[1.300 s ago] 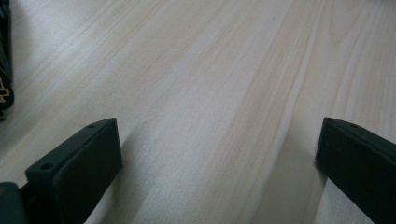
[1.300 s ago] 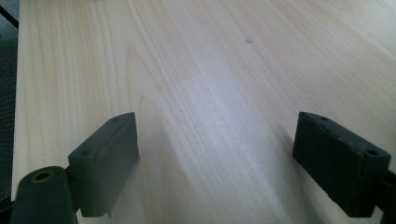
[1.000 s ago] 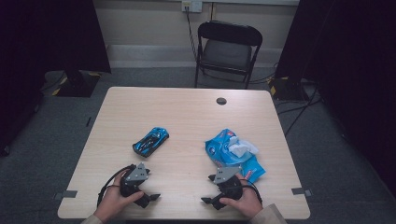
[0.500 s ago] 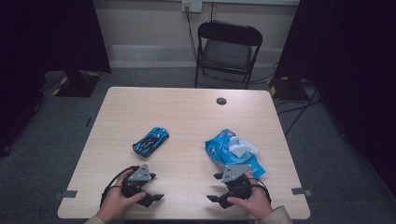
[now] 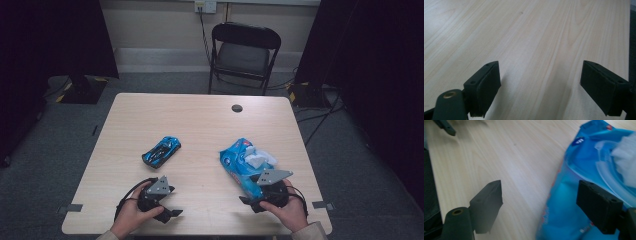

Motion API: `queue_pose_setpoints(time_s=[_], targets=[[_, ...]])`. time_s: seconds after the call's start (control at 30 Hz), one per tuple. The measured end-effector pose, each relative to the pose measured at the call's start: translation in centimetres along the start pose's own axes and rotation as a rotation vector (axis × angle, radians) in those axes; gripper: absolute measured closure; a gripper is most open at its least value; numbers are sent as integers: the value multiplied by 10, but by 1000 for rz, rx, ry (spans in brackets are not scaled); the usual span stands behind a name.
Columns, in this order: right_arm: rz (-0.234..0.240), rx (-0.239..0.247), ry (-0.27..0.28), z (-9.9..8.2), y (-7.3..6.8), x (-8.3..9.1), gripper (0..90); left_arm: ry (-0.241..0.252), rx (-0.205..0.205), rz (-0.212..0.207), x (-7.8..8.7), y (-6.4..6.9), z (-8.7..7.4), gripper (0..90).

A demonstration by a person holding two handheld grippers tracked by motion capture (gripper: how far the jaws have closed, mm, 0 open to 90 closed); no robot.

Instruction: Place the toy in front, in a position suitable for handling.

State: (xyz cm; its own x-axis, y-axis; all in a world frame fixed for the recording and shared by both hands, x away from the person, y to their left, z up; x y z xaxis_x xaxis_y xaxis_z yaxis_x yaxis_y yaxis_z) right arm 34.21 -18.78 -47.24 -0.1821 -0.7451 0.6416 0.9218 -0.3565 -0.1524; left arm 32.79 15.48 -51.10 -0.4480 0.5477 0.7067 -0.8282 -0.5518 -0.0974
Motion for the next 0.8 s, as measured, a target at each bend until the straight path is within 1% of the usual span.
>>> queue_pose_setpoints(time_s=[0.07,0.13,0.23,0.3,0.37,0.43,0.47,0.5,0.53,0.67,0.7,0.73,0.77,0.8], targets=[[14,-19,19,-2,4,2,280,5,9,-5,-1,2,0,159],[18,-23,19,-2,5,2,286,-1,0,-7,-1,1,0,159],[23,-23,10,-1,5,2,265,-1,1,-6,-2,2,-1,160],[21,-30,13,0,5,2,271,-2,2,-10,-1,1,-1,160],[18,-28,8,-1,5,1,277,3,10,-10,-2,1,0,159],[16,-18,-7,-2,6,-3,285,6,22,-13,-4,1,4,159],[17,-19,-10,-2,6,-4,288,17,41,-17,-7,2,8,158],[20,-22,-9,-2,6,-4,292,17,41,-17,-7,2,8,157],[23,-25,-1,-3,7,-3,302,27,44,-40,-12,4,18,157],[22,-22,-5,-3,9,-3,330,63,23,-82,-30,13,46,157],[22,-22,-5,-3,9,-3,330,63,23,-82,-30,13,46,157],[27,-22,-6,-4,9,-3,341,68,20,-91,-37,15,55,157],[27,-21,-7,-5,10,-3,343,76,14,-101,-48,18,67,157],[27,-20,-7,-5,10,-4,354,74,6,-106,-55,19,72,157]])
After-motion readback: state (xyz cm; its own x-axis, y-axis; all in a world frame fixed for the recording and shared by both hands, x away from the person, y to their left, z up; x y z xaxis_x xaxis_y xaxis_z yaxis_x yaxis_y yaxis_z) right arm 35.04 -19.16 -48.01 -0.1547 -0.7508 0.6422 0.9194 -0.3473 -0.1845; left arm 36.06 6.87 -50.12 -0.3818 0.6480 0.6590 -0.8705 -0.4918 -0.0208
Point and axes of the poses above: each handheld gripper's, and its own axes: x roughly backward along the jaws, z roughly out of its top, y roughly to its right, the point moved 3 cm from there along -x, roughly forward along the jaws, and after that the axes turned 14 degrees about z, right-handed, at the moved point
